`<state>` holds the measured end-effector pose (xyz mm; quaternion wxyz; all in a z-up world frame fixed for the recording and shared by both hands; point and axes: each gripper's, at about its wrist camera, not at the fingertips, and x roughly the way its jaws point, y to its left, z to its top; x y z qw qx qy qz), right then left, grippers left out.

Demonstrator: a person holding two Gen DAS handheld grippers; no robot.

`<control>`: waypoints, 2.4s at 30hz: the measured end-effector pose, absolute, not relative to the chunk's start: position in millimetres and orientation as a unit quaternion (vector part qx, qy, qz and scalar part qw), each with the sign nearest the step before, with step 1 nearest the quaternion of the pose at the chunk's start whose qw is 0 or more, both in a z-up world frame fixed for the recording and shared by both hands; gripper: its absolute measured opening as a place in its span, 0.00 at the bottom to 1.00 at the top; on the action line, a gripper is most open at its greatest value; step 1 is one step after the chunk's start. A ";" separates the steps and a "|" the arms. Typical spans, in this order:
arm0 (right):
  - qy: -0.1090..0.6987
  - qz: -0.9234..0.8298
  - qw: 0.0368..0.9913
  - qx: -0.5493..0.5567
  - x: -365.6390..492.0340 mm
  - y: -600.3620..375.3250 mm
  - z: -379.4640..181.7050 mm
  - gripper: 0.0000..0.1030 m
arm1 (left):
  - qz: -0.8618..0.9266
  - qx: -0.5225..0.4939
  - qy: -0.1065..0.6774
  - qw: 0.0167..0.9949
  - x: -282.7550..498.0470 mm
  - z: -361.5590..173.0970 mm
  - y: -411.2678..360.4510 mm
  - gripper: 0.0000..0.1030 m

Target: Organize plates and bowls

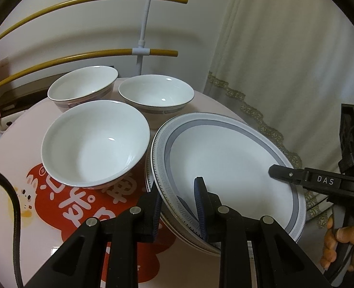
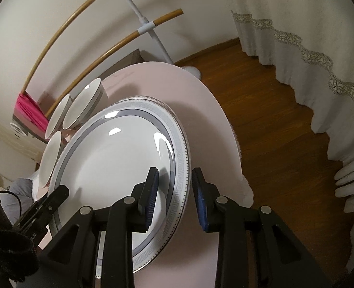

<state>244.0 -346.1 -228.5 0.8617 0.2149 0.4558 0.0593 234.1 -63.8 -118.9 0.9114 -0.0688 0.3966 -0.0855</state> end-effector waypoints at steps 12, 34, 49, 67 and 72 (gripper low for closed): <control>0.439 0.069 0.872 0.204 240.9 -346.3 -230.5 0.28 | -0.077 -0.057 0.396 0.913 231.8 -116.6 -66.4 0.22; 0.396 0.137 0.861 0.288 235.5 -364.4 -245.1 0.19 | -0.091 -0.058 0.398 0.911 227.1 -117.7 -63.8 0.32; 0.397 0.135 0.862 0.285 237.2 -362.2 -244.8 0.19 | -0.092 -0.063 0.396 0.912 216.5 -117.3 -62.8 0.38; 0.401 0.132 0.863 0.278 237.5 -360.9 -244.2 0.21 | -0.088 -0.066 0.400 0.910 208.9 -119.3 -64.2 0.39; 0.411 0.109 0.868 0.258 236.2 -353.2 -238.6 0.23 | -0.089 -0.069 0.399 0.910 205.1 -117.8 -60.7 0.41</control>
